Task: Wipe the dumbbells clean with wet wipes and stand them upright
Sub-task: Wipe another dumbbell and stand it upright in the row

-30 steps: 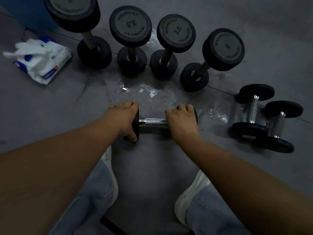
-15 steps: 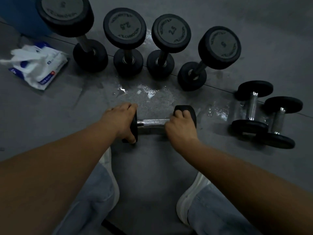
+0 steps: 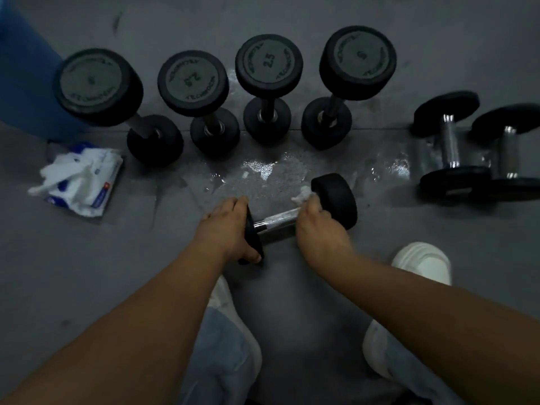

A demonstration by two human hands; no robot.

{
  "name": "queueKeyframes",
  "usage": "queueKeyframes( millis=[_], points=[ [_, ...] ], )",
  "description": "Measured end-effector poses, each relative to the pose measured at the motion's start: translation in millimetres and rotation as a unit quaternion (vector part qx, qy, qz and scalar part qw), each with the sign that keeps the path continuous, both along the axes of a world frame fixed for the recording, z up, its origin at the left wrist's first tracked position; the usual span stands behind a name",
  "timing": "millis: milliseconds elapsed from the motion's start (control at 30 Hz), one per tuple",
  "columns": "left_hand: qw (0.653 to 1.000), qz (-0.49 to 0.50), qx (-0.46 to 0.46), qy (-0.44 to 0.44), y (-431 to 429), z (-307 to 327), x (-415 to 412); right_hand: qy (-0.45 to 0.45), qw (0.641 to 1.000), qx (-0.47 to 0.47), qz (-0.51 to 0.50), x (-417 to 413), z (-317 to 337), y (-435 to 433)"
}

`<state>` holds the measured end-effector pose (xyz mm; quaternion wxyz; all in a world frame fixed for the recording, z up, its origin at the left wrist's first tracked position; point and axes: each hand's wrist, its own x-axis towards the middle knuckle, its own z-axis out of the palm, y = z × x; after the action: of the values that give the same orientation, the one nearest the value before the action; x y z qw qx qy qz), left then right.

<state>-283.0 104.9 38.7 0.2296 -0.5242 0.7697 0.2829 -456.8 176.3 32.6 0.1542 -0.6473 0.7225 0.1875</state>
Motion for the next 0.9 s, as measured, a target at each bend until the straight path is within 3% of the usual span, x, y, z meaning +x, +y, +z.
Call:
queueKeyframes(
  millis=[167, 300, 533, 700, 900],
  points=[
    [1.0, 0.008, 0.0, 0.011, 1.0, 0.4, -1.2, -0.049, 0.993, -0.016, -0.105, 10.5, 1.3, 12.9],
    [1.0, 0.012, 0.01, 0.012, 0.2, -0.6, -2.3, -0.079, 0.988, -0.013, -0.133, 6.6, 14.6, -2.9],
    [1.0, 0.024, 0.006, 0.013, 1.1, 0.1, -2.1, -0.07, 0.992, 0.041, -0.101, -0.3, 9.1, -54.8],
    [0.999, 0.021, 0.007, 0.023, 2.5, -1.4, -0.6, -0.014, 0.994, 0.095, -0.044, 10.4, -3.1, -50.3],
    [1.0, 0.02, 0.01, 0.02, 1.1, -1.0, -1.3, -0.015, 0.999, 0.029, 0.016, -4.5, 5.9, -53.5]
  ],
)
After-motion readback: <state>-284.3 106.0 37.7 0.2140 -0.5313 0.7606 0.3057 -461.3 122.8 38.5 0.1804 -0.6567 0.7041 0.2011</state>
